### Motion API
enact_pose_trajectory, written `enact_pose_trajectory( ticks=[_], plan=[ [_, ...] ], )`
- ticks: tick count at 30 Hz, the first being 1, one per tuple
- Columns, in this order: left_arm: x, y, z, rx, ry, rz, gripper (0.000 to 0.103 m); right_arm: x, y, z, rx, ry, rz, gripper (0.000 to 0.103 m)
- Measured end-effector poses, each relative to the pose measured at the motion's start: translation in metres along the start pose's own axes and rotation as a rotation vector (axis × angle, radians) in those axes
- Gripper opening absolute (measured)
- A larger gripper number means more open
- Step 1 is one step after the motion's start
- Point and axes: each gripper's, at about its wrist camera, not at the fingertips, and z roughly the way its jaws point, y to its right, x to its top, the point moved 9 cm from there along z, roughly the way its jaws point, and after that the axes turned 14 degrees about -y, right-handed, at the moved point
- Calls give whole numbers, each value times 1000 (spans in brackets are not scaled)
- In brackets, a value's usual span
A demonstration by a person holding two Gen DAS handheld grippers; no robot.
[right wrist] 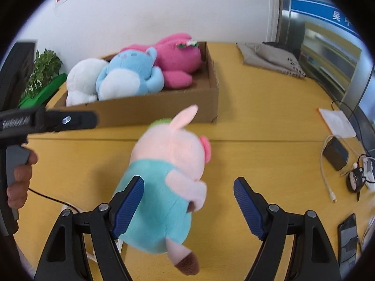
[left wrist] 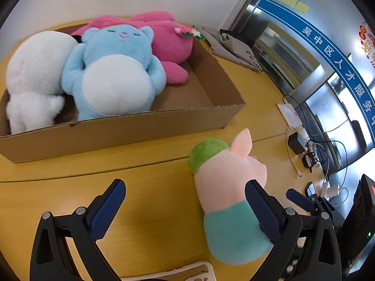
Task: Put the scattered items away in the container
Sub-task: 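Move both grippers to the pink-teal pig and close on its body, then lift the pig with both grippers and lower it beside the blue bear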
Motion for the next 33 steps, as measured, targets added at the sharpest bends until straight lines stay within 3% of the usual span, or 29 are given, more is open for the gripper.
enact_pose_trajectory(
  ticks=[6,10,12,18,24,27,31,33],
  plan=[
    [5,26,48,-76,-125,39,103,-3,-18,10,69,-16,-29,80],
    [4,34,59,-94,-148,64,100,-9,-18,8,105,-41,-33,80],
    [2,39,61,-119,-159,74,82,-13,-20,8,118,-57,-46,80],
    [0,38,58,-130,-162,74,69,-15,-29,17,45,-39,-103,85],
    [-3,33,51,-141,-143,58,62,-18,-30,13,59,-17,-118,67],
    [-5,29,46,-129,-131,60,61,-18,-33,11,60,-16,-125,64],
    [-5,20,51,-149,-134,39,62,-17,-36,14,53,-17,-125,67],
    [-5,20,52,-151,-134,43,62,-16,-38,17,36,-13,-118,76]
  ],
)
